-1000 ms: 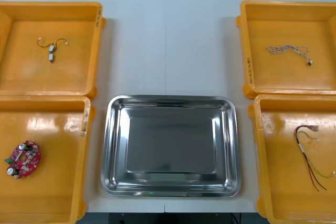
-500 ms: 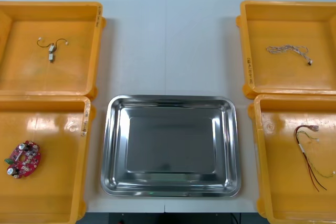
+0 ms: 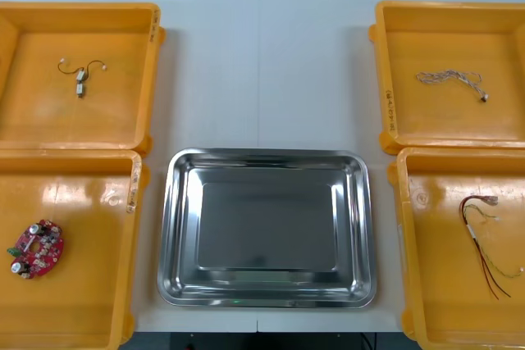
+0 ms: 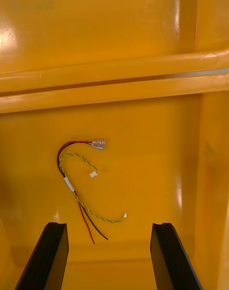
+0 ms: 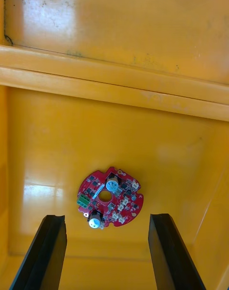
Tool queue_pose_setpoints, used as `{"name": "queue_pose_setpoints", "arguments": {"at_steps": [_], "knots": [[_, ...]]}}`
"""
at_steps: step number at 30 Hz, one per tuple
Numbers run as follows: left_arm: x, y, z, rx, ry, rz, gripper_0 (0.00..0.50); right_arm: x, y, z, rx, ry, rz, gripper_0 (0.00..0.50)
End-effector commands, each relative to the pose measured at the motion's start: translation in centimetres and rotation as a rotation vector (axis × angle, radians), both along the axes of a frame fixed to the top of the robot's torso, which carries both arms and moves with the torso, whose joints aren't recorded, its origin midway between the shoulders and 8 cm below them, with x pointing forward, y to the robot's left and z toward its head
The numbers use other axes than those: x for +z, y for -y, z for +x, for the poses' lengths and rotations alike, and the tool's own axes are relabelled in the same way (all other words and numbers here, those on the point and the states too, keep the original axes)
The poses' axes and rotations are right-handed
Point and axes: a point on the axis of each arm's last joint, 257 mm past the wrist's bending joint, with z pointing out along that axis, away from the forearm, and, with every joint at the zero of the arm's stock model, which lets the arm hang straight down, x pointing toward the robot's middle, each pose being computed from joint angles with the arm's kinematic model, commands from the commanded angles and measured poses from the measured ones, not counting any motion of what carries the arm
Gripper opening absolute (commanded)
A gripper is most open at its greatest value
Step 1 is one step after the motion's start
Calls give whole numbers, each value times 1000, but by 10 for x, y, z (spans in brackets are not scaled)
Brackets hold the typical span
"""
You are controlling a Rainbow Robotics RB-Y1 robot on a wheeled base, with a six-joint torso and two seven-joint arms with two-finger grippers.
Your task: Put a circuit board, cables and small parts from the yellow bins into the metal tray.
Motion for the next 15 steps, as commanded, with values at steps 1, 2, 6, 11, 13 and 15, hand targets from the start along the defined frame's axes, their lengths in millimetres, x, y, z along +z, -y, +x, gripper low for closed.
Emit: {"name": "queue_pose_setpoints", "arguments": {"at_steps": [1,2,6,11,13,15], "knots": [[3,-4,-5,-60,17,48,500,6,0,-3,34,24,-14,500],[3,-4,-5,-60,17,48,500,6,0,-3,34,24,-14,500],[3,-4,-5,-60,17,48,500,6,0,-3,34,24,-14,500],[3,-4,-5,-60,17,48,500,6,0,-3,34,24,-14,500],[3,-4,-5,-60,17,48,500,6,0,-3,34,24,-14,500],[3,-4,-5,-60,17,48,500,6,0,-3,34,24,-14,500]]}}
